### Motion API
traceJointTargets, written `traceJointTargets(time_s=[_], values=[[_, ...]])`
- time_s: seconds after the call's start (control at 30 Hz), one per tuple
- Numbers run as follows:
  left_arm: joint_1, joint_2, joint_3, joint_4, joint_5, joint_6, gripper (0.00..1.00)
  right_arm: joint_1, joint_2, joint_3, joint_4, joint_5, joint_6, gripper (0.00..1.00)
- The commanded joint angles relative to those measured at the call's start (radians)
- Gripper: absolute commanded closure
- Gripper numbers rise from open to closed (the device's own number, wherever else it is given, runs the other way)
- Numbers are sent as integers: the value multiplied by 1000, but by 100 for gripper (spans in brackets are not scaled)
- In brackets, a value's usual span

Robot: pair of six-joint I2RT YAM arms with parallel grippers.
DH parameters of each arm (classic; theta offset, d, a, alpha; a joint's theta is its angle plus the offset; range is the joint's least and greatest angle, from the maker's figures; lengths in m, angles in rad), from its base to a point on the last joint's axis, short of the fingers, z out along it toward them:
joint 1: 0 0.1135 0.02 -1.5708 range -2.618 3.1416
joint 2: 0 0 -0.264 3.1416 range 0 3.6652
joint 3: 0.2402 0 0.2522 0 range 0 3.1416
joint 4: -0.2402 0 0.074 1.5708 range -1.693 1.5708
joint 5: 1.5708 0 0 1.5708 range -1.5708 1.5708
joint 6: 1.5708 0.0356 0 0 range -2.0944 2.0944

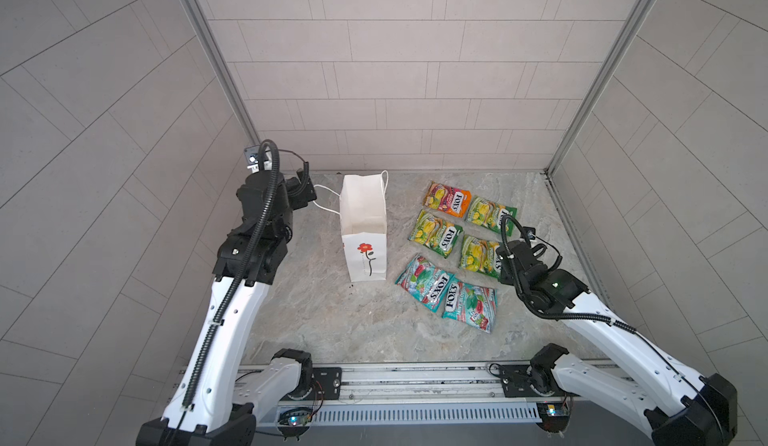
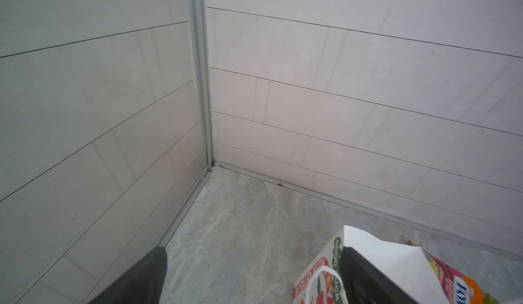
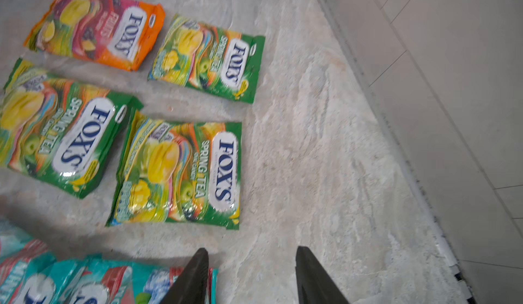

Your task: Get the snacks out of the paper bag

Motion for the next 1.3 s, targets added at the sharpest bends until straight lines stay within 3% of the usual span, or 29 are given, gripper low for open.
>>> traceJointTargets(time_s=[0.0, 0.23, 0.5, 0.87, 1.27], values=[[4, -40, -63, -51, -220, -119, 0, -36, 11, 11, 65, 207, -77, 48], [5, -150, -274, -64, -306, -322, 0, -198, 17, -44, 222, 247, -140, 48], [4, -203, -535, 83, -256, -335, 0, -320, 26, -179, 437, 250, -181, 47], [7, -203, -903, 609, -117, -45, 0, -344, 81, -366, 884, 246, -390, 46], [34, 41, -1004, 992, -29, 166, 0, -358, 281, -414, 1244, 254, -543, 39]])
